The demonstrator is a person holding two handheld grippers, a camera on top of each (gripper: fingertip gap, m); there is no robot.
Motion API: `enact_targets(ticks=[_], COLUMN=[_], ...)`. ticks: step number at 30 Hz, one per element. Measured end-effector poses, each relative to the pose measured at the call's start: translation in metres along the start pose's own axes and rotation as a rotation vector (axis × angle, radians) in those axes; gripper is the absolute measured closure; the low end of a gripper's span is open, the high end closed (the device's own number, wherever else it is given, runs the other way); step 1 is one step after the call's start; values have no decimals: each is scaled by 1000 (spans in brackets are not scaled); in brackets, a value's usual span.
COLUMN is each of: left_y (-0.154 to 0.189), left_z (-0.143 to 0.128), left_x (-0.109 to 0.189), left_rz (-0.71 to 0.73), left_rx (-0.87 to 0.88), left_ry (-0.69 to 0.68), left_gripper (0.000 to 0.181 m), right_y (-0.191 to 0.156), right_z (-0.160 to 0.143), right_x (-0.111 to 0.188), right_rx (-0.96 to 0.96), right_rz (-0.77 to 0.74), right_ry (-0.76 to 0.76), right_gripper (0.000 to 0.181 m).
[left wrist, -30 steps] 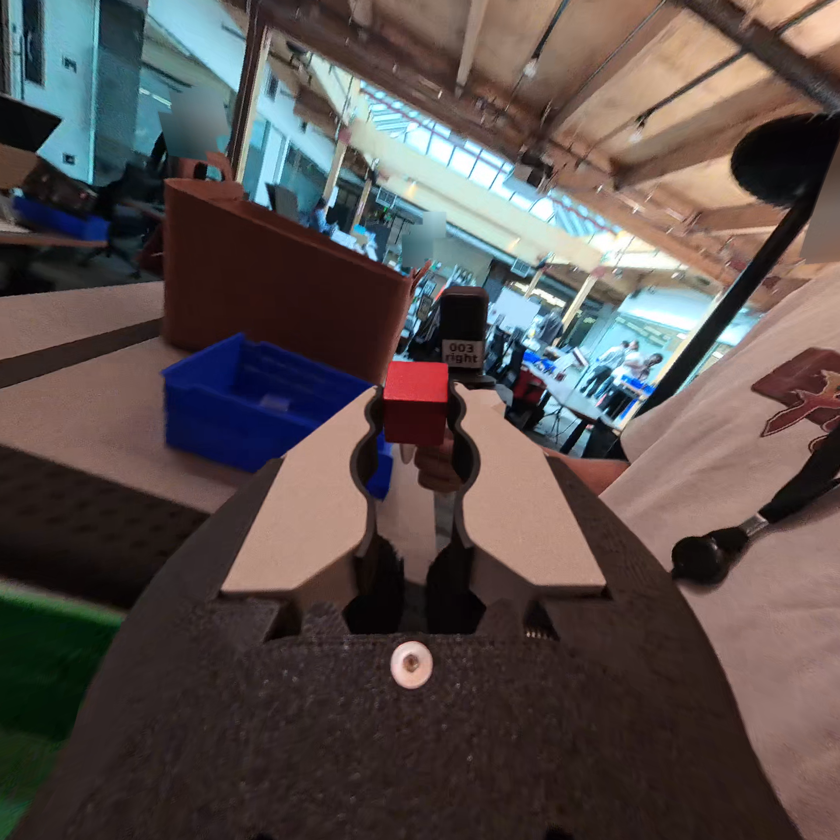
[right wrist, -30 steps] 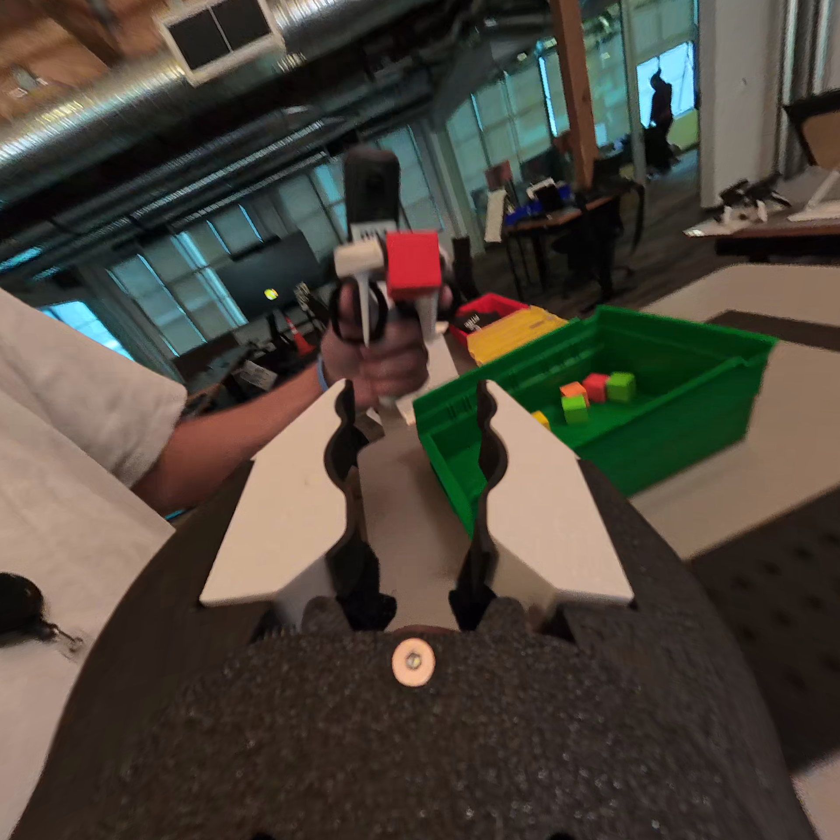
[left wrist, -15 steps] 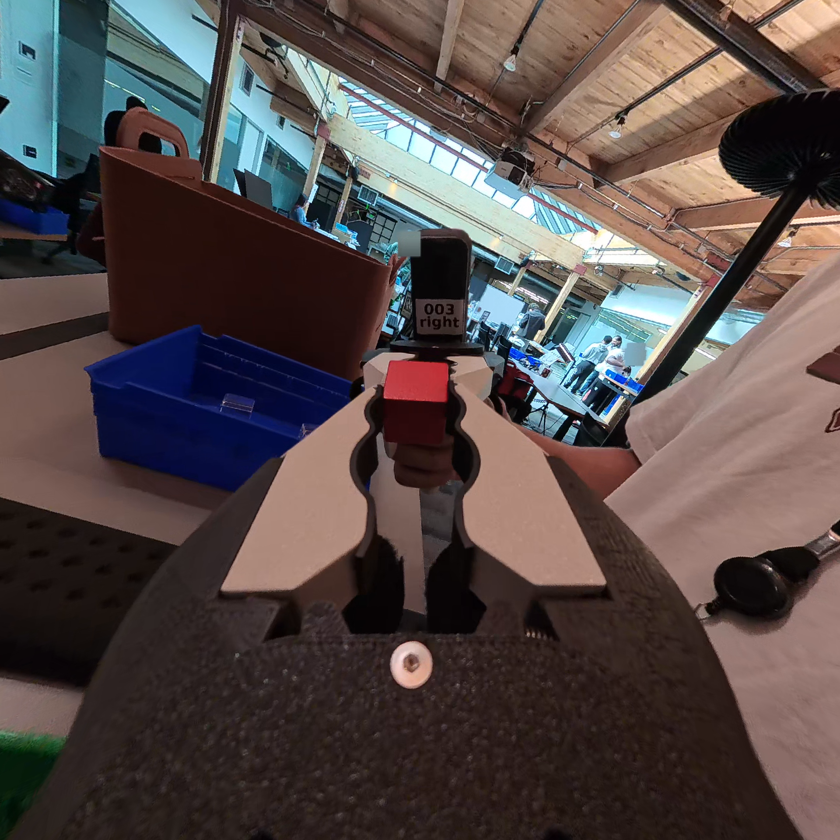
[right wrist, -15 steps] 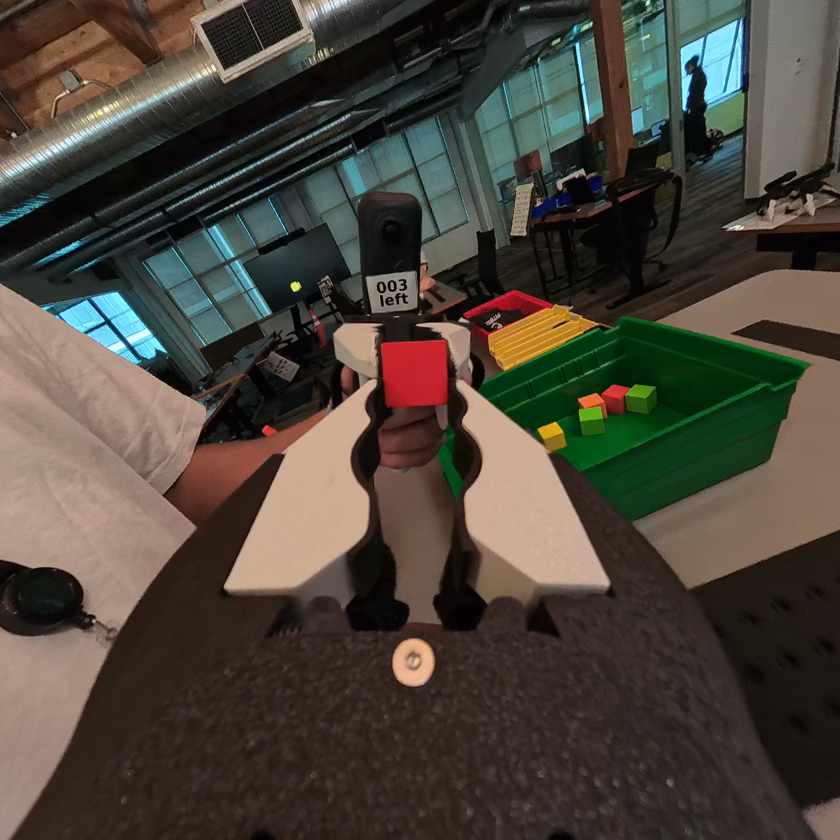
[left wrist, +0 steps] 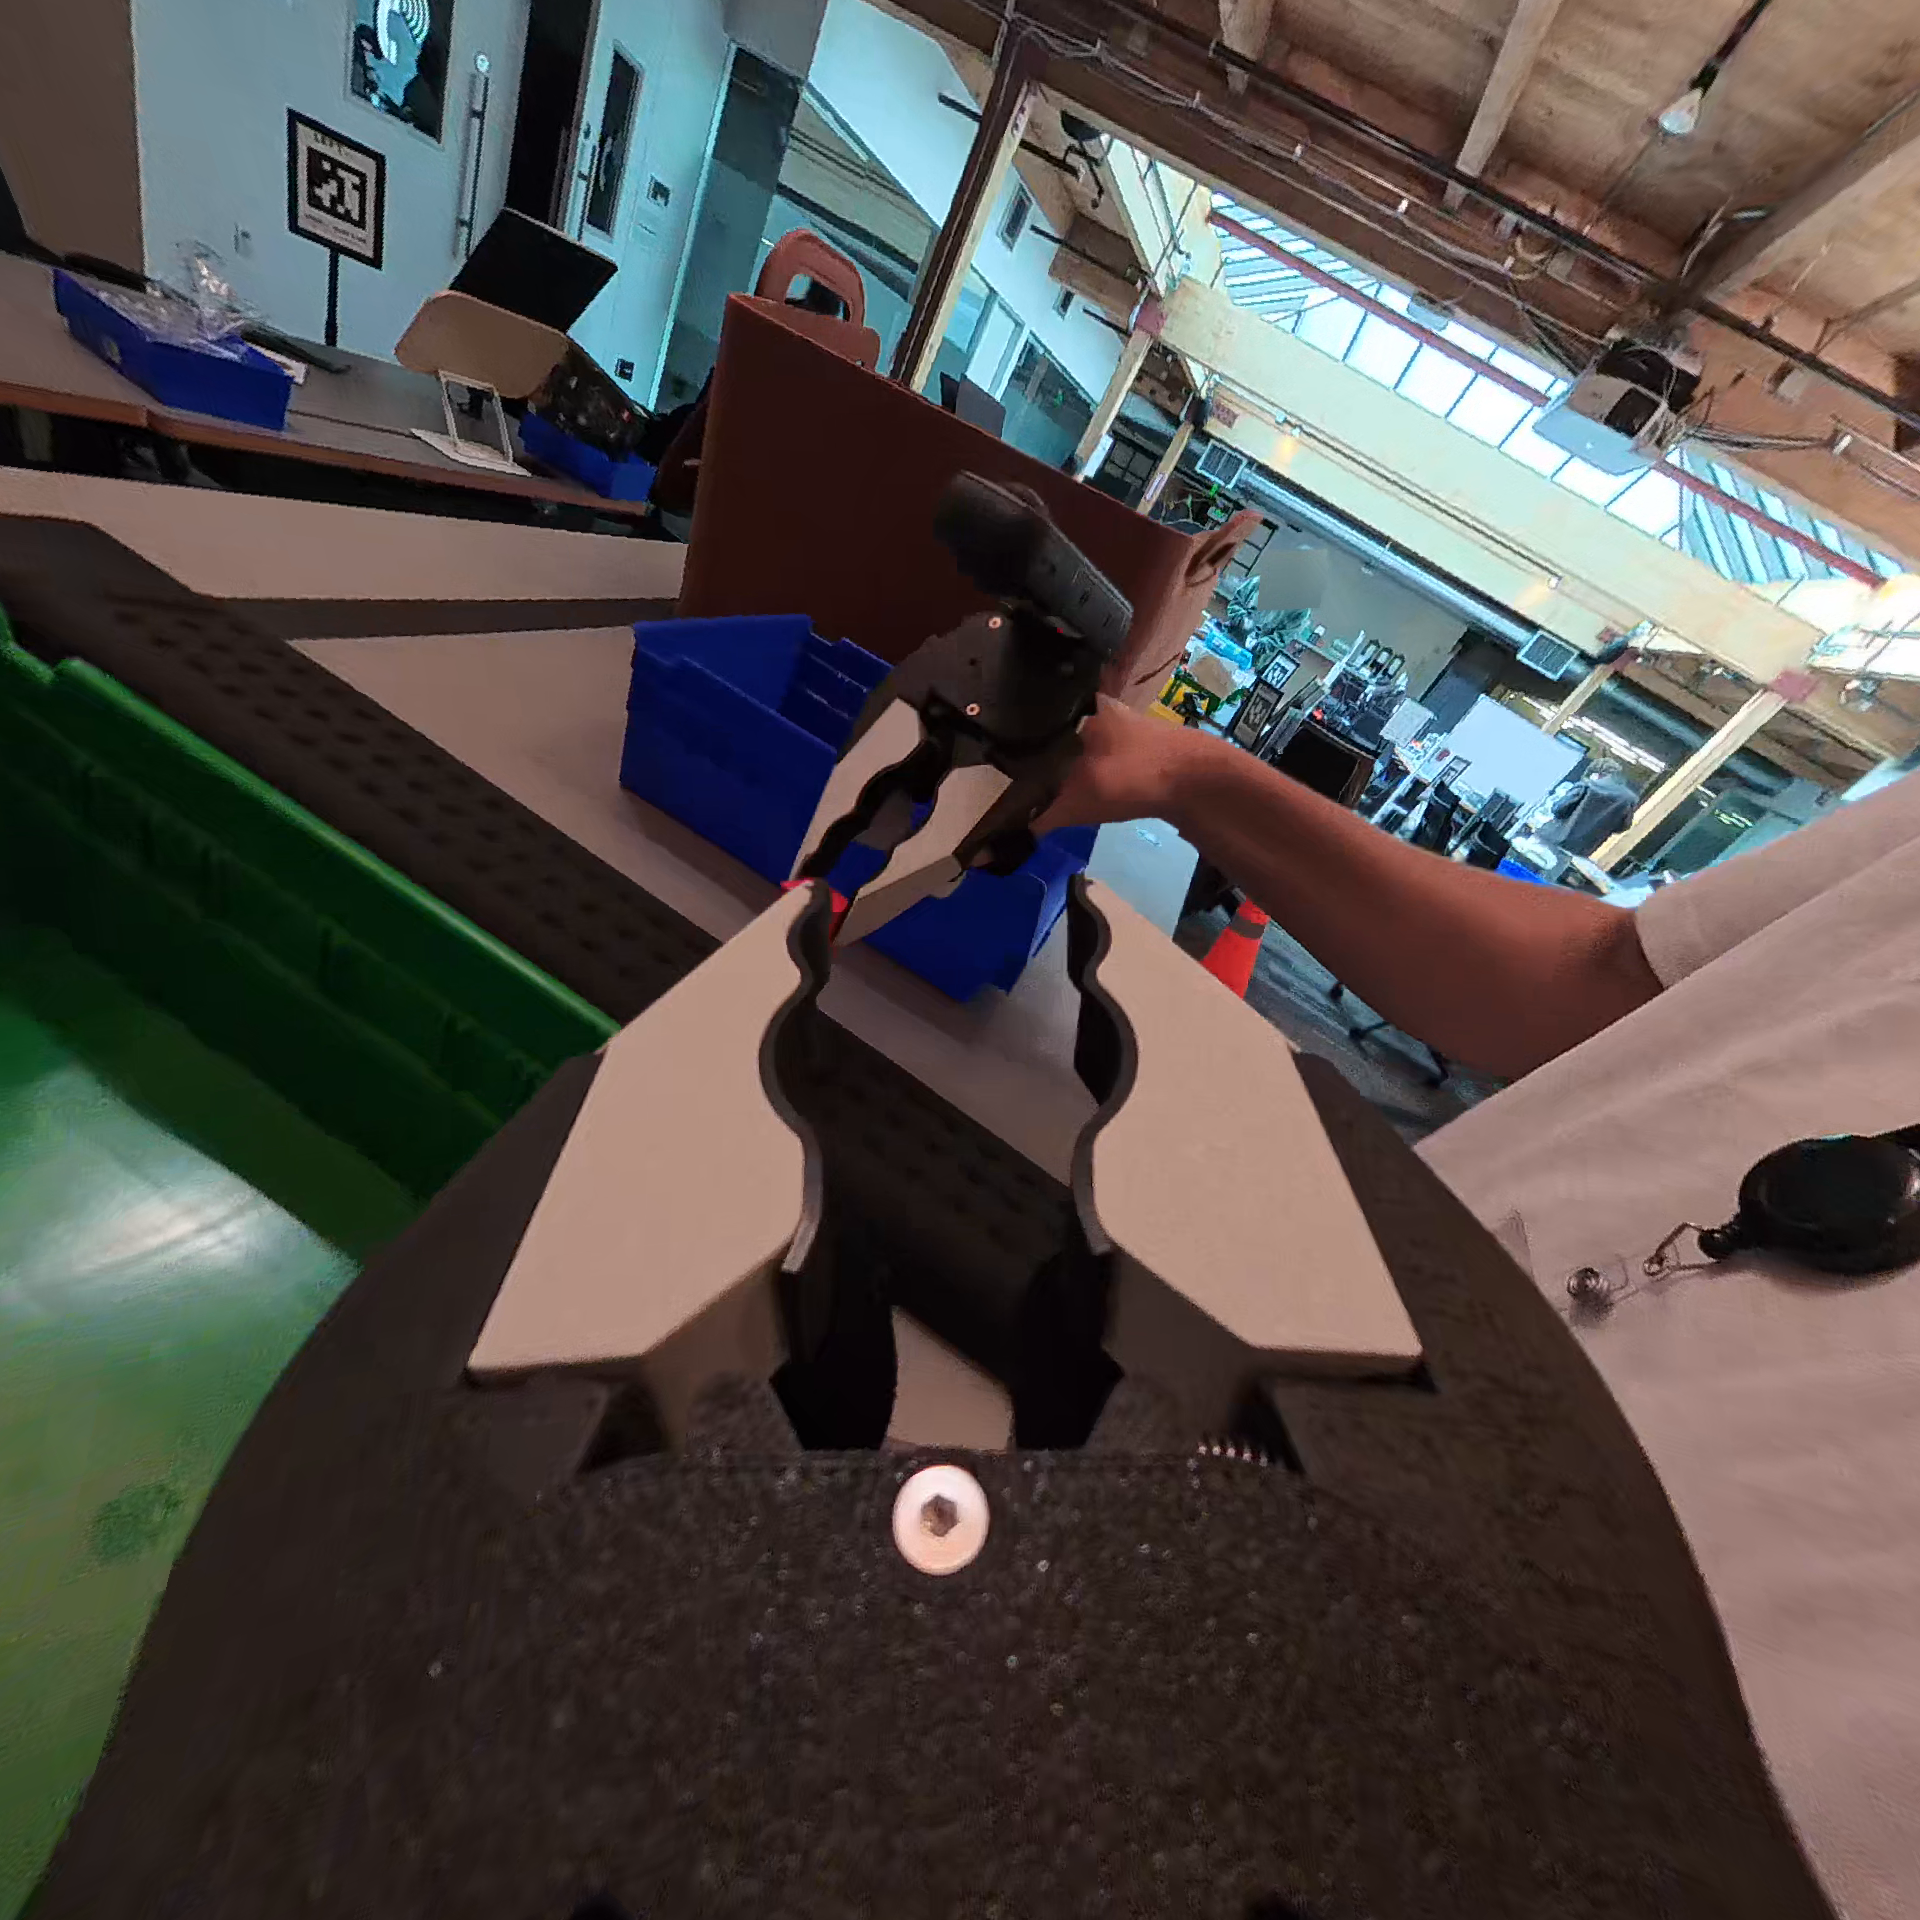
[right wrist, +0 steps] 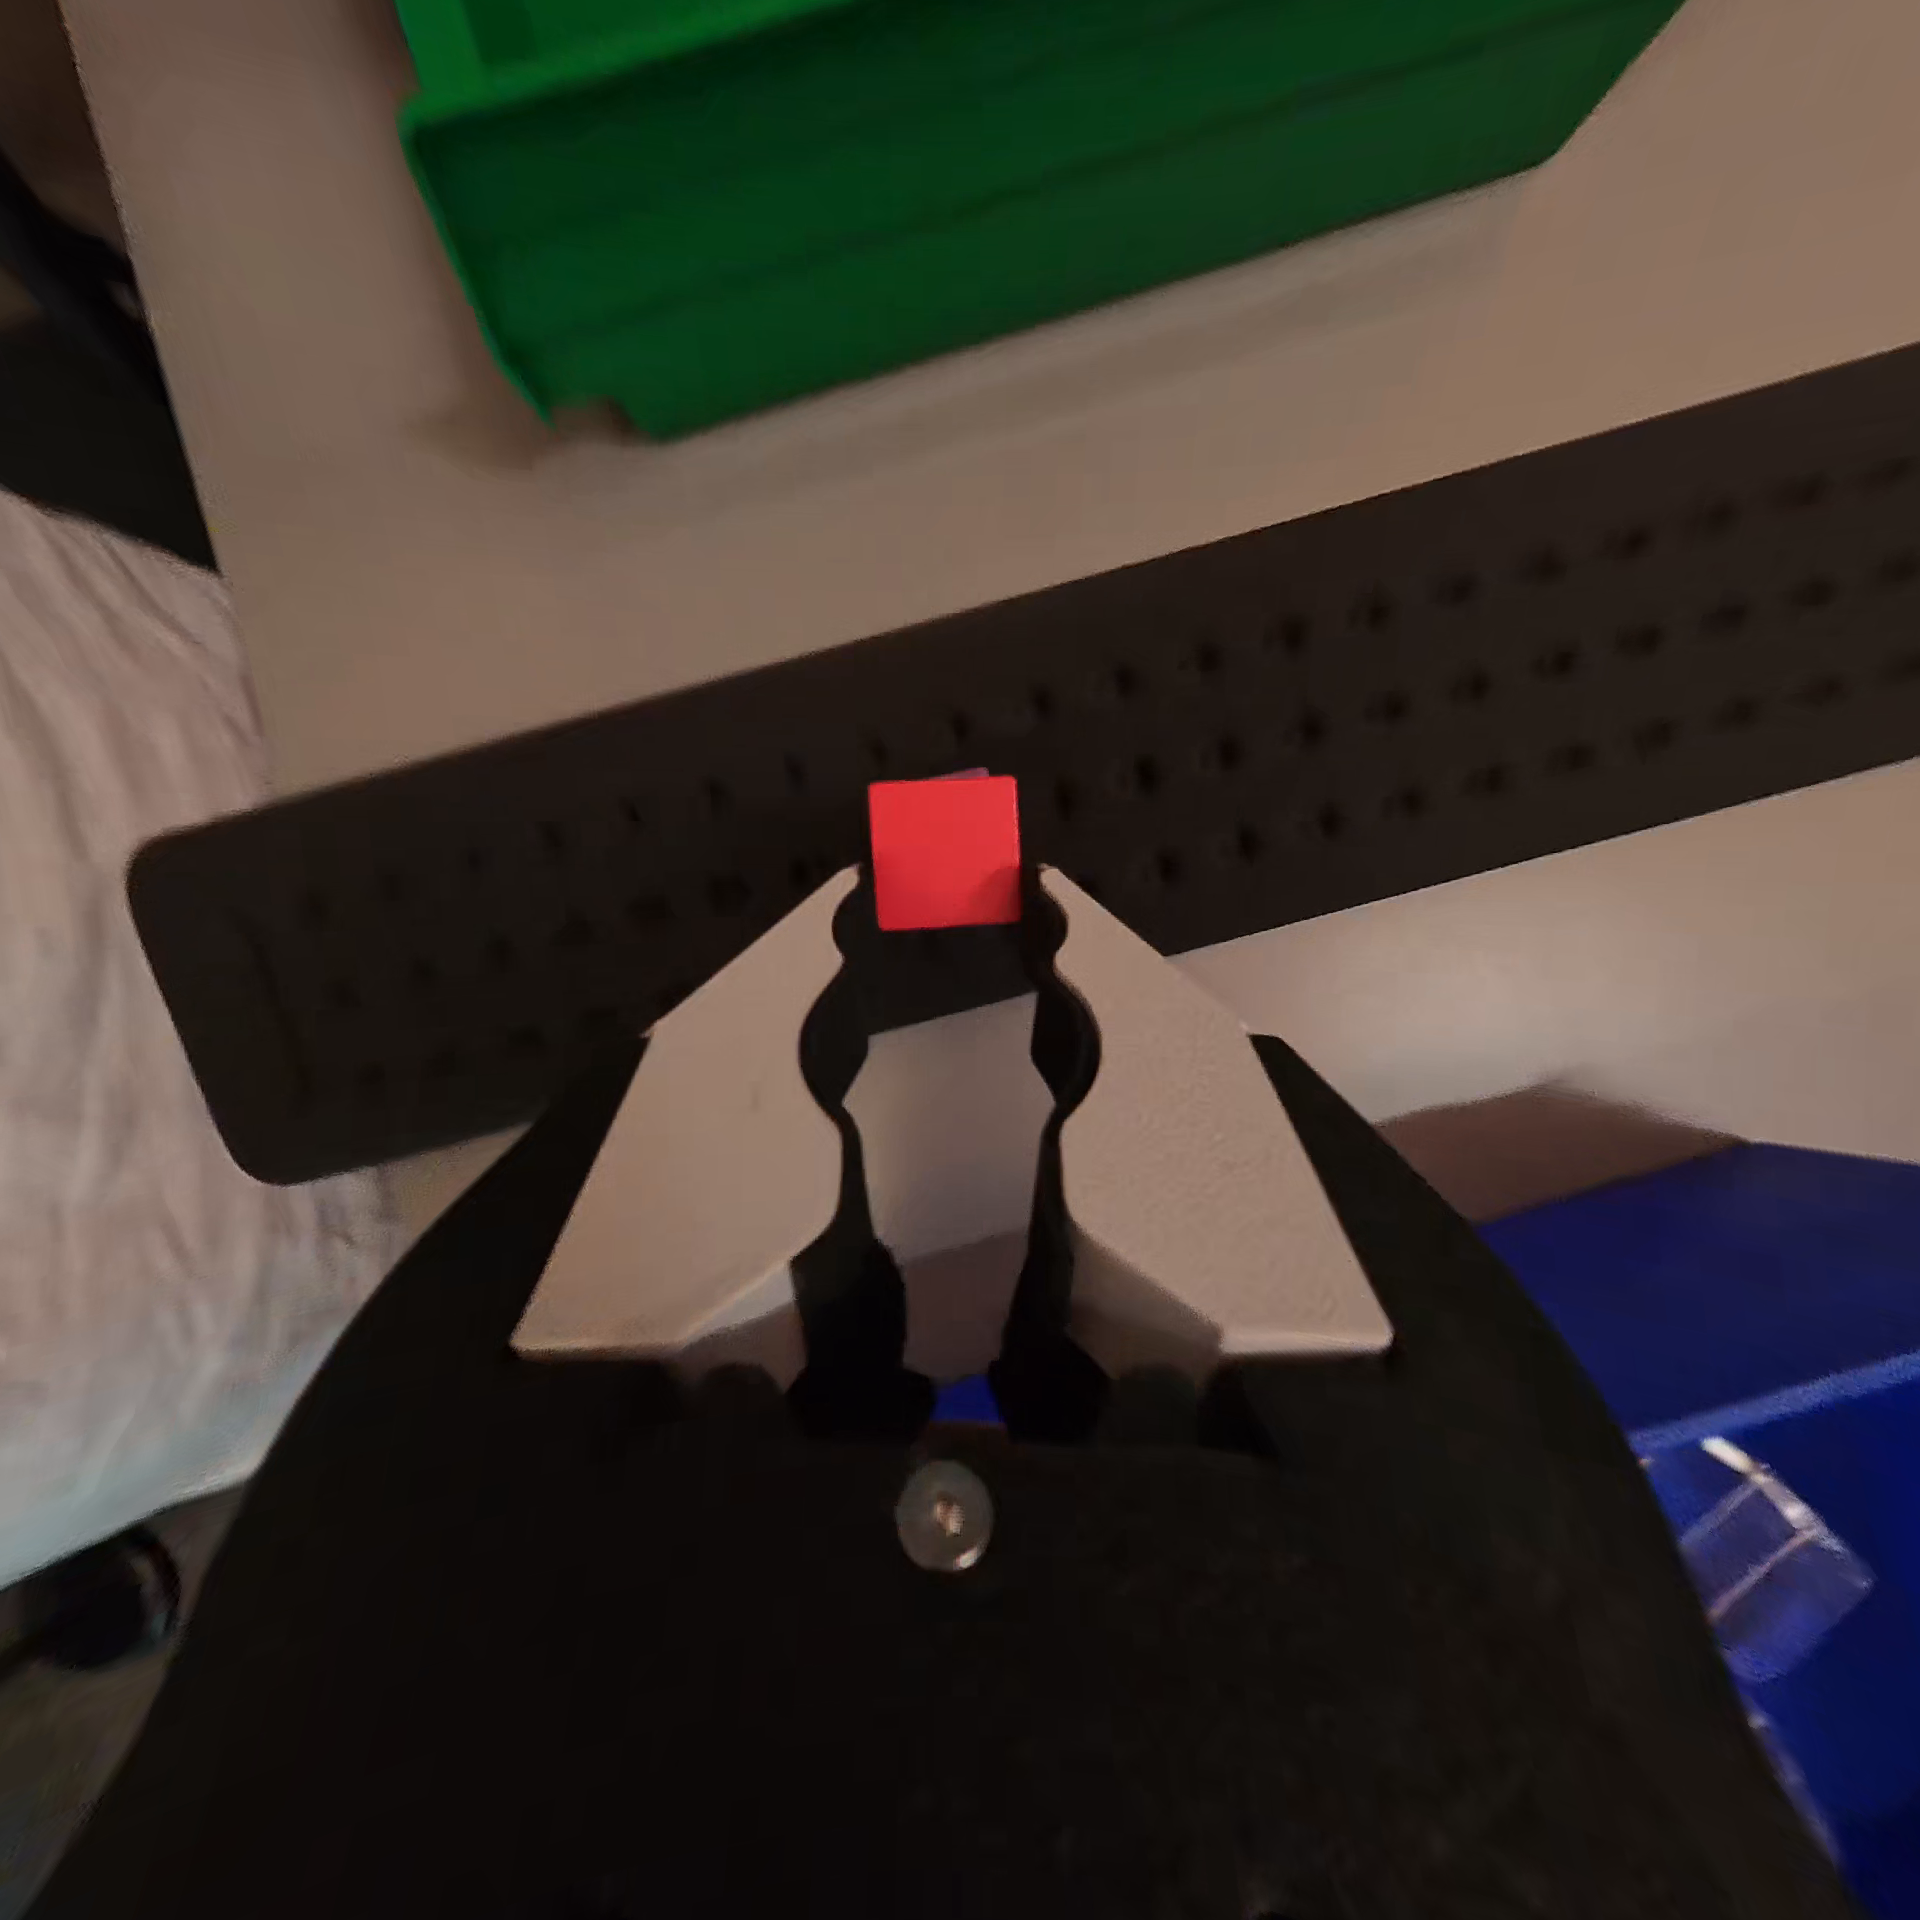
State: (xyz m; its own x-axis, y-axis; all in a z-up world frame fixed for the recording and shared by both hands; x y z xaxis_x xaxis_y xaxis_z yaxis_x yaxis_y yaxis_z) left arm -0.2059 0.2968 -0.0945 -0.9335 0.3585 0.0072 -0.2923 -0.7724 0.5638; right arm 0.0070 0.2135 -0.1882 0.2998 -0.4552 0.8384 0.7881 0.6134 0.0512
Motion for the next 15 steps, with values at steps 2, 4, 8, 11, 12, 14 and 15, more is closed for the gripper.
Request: enact_targets(ticks=[2, 4, 8, 11, 12, 14, 15], left_y=[0, 0, 4, 3, 3, 3, 3], left_z=[-7, -14, -21, -24, -24, -25, -26], left_x=[4, 5, 3, 3, 3, 3, 3], left_rz=[21, 40, 39, 48, 50, 52, 55], left_rx=[6, 6, 12, 16, 17, 16, 14], left_ry=[-3, -16, -28, -30, -32, -38, -40], left_gripper=[134, 135, 135, 135, 135, 135, 135], right_y=[1, 1, 2, 2, 2, 3, 2], right_z=[1, 6, 3, 3, 3, 0, -1], right_x=[-7, -12, -20, -20, -21, -23, -25], right_rx=[48, 73, 118, 133, 135, 140, 146], right_rz=[18, 39, 51, 57, 57, 53, 56], right_ry=[-39, -28, -66, -52, -55, -87, -108], right_gripper=[155, 155, 155, 155, 155, 154, 151])
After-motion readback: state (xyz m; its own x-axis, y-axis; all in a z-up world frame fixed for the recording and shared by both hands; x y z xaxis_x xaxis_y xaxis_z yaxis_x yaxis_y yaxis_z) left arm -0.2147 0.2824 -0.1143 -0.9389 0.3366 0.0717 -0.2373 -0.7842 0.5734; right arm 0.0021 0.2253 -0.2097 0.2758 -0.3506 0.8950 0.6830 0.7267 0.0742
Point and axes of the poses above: each gripper's, where its closed fingertips meet, x back along the fingers, z out of its top, y = z × x across the jaws, the point moved 5 cm from there along x, back along the fingers, and after that the axes turned 8 degrees about x, right-handed, at the moved point
